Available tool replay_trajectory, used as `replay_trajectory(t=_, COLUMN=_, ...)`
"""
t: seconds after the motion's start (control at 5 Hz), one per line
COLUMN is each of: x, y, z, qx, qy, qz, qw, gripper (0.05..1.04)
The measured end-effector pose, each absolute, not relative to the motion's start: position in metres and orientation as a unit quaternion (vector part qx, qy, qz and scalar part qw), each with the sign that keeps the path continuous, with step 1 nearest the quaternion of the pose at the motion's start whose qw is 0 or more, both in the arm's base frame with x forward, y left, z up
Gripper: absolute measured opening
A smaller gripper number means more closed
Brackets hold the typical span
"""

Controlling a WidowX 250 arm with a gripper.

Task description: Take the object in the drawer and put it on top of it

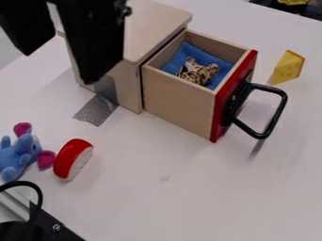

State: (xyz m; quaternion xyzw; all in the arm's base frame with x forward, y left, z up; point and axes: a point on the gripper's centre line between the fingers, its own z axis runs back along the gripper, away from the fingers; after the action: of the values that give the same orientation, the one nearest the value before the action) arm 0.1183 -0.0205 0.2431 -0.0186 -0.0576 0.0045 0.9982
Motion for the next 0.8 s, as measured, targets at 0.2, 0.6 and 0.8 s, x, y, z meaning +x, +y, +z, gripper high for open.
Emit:
replay_trajectory(t=0.2, x=0.117, y=-0.021, z=0.24, qx=-0.018, qy=-0.052, qz=0.003, qw=0.999, gripper=0.999)
replay_trajectory(t=0.6, x=0.212, y=-0.015, z=0.223, qx=-0.024, qy=-0.026, qz=0.016, qw=0.999, gripper=0.999)
replay_trajectory(t=0.8, x=0.263, y=0.003, z=0.216, qx=-0.036, qy=-0.039, qz=0.021, qw=0.998, gripper=0.999)
